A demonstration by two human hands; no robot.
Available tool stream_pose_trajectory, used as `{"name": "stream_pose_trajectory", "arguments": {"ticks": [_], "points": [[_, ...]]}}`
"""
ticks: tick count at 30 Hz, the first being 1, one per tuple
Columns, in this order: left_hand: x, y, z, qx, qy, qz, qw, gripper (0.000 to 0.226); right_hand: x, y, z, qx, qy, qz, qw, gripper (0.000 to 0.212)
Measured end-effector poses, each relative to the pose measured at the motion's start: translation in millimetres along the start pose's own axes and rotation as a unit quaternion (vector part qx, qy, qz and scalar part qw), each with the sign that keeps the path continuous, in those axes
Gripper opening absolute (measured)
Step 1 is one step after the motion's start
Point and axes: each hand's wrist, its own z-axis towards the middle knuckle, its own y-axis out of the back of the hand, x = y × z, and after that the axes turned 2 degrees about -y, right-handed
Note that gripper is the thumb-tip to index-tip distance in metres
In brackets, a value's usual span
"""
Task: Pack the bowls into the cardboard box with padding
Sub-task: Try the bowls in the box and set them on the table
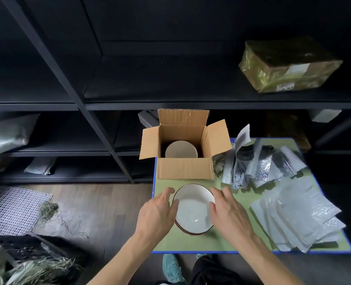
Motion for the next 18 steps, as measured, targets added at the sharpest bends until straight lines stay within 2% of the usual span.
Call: {"name": "stream_pose_trajectory", "arguments": {"ticks": [3, 6, 9, 13, 18], "points": [[-2.1, 14.1, 10.4, -0.065, -0.035, -0.012, 0.997, 0.025, 2.8, 8.9, 12.3, -0.043, 0.035, 0.023, 0.998, 0.027], [-3.1, 26.5, 29.2, -0.122, -0.061, 0.006, 0.991, 0.021, 9.5, 22.6, 30.6, -0.053, 0.067, 0.044, 0.995, 0.032], [-1.2, 36.4, 54.2, -0.159, -0.080, 0.045, 0.983, 0.026, 17.8, 34.5, 51.1, -0.054, 0.098, 0.049, 0.992, 0.032], [0.5, 43.7, 90.2, -0.105, -0.037, 0.094, 0.989, 0.046, 28.8, 45.6, 84.0, -0.041, 0.107, 0.055, 0.992, 0.035], [1.3, 30.3, 117.1, -0.073, 0.003, 0.125, 0.989, 0.059, 43.2, 44.5, 130.0, 0.013, 0.078, 0.039, 0.996, 0.037]]}}
